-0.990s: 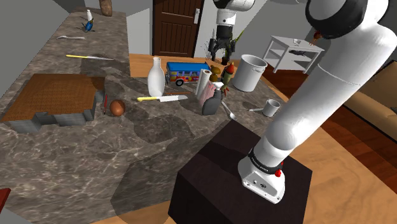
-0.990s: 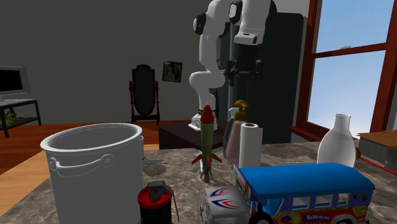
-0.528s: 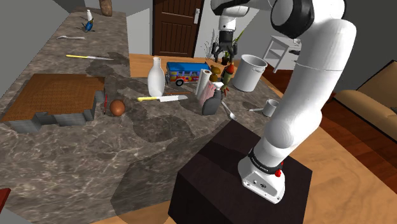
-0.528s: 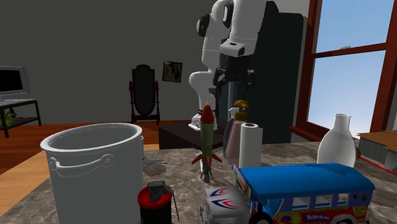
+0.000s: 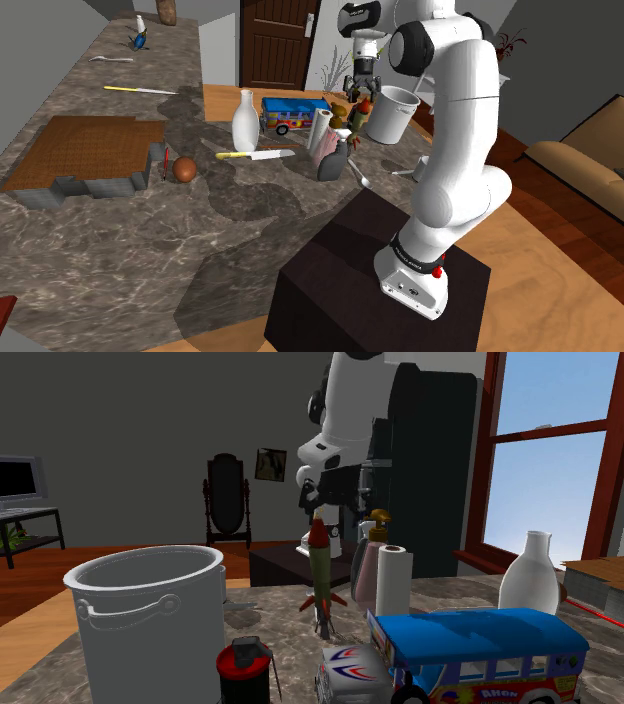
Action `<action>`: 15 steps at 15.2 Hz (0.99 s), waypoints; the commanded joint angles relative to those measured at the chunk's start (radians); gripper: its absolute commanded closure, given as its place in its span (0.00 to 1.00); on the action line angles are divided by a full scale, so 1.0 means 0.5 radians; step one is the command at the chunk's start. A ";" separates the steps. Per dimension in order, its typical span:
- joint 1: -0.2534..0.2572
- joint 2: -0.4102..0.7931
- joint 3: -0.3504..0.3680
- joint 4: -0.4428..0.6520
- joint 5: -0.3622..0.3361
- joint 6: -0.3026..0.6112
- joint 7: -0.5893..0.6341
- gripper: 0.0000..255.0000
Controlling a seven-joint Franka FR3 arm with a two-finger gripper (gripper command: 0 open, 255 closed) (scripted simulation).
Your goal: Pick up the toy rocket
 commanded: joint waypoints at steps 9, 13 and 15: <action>-0.048 0.156 -0.004 -0.004 0.033 0.114 0.023 0.00; -0.046 0.149 -0.004 -0.012 0.032 0.116 0.024 1.00; -0.046 0.148 -0.005 -0.014 0.032 0.116 0.023 1.00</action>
